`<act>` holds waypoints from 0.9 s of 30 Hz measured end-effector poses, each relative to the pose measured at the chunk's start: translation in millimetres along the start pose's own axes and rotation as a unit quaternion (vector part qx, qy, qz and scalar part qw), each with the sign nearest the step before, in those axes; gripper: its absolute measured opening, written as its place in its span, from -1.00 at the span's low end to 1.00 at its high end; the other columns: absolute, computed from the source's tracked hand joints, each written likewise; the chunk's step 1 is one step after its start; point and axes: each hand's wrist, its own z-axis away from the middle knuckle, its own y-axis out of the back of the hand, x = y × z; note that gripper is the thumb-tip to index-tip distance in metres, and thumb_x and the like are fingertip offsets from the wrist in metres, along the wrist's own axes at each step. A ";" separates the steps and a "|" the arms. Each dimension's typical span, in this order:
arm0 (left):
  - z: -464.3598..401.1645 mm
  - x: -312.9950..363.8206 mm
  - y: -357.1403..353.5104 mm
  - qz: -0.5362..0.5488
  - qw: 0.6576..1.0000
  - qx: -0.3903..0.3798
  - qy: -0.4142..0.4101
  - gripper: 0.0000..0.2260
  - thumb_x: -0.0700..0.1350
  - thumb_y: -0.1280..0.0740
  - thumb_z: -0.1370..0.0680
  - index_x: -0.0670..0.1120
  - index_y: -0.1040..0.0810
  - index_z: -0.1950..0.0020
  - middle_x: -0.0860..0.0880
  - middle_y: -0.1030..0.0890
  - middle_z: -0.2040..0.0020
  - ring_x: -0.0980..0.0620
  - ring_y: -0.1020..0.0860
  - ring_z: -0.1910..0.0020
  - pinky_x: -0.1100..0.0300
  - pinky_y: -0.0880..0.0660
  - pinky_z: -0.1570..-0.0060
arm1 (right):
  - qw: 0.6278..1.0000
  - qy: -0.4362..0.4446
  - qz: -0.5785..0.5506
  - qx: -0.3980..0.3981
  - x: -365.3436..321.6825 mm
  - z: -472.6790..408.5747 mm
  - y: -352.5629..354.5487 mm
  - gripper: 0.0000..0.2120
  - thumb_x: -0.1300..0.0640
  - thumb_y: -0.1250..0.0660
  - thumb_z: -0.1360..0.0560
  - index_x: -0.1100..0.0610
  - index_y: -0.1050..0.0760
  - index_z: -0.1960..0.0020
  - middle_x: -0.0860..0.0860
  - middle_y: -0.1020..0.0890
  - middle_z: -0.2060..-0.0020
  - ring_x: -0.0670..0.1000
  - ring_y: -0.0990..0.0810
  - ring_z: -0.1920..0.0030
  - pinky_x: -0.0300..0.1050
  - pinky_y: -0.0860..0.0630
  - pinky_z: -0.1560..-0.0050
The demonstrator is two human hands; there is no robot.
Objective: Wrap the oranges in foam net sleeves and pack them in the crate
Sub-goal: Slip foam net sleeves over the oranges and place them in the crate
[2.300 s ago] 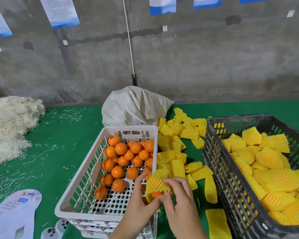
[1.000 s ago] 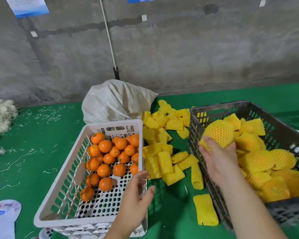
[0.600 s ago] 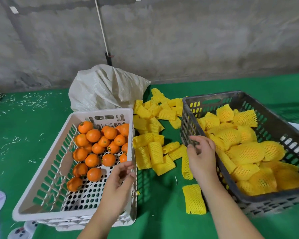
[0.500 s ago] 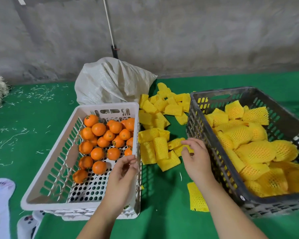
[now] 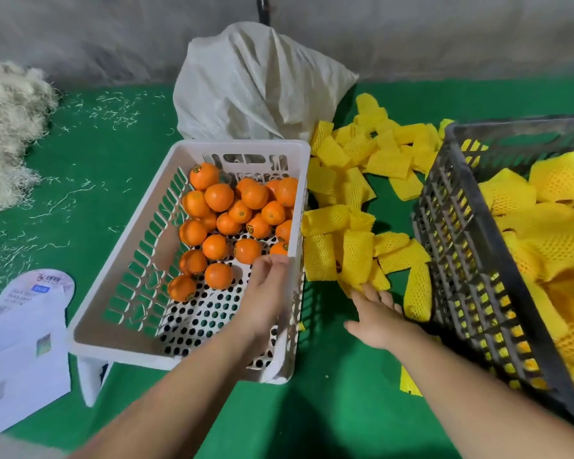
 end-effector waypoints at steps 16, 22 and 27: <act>-121.4 -29.8 -2.2 -0.448 0.893 0.034 -0.036 -0.52 -0.10 -0.21 -0.76 -0.11 -0.21 -0.67 -0.20 -0.31 -0.62 -0.22 -0.29 -0.58 -0.09 -0.20 -0.54 | 0.719 -0.021 -0.627 0.298 -23.3 49.6 10.9 -0.84 0.21 -0.42 -0.56 -0.01 -0.51 -0.04 -0.06 -0.65 0.12 -0.05 -0.60 0.15 -0.30 -0.51 0.17; -96.4 14.6 11.2 -0.245 0.959 0.123 -0.075 -0.39 0.13 -0.49 -0.57 -0.05 -0.32 -0.50 -0.06 -0.53 -0.29 -0.07 -0.57 -0.18 0.15 -0.53 0.02 | 0.664 -0.009 -0.693 0.280 -33.1 63.7 22.8 -0.83 0.15 -0.40 -0.59 -0.04 -0.55 -0.14 -0.07 -0.70 0.04 -0.02 -0.72 0.10 -0.09 -0.68 0.07; -0.3 42.4 12.5 -0.008 0.989 0.089 -0.118 -0.33 0.53 -0.42 -0.37 0.30 -0.50 -0.41 0.16 -0.66 -0.28 0.09 -0.67 -0.17 -0.03 -0.58 -0.14 | 0.662 0.018 -0.675 0.327 -58.2 88.4 28.6 -0.90 0.01 -0.41 -0.58 0.02 -0.55 0.01 -0.07 -0.67 0.19 0.00 -0.69 0.21 -0.08 -0.52 0.23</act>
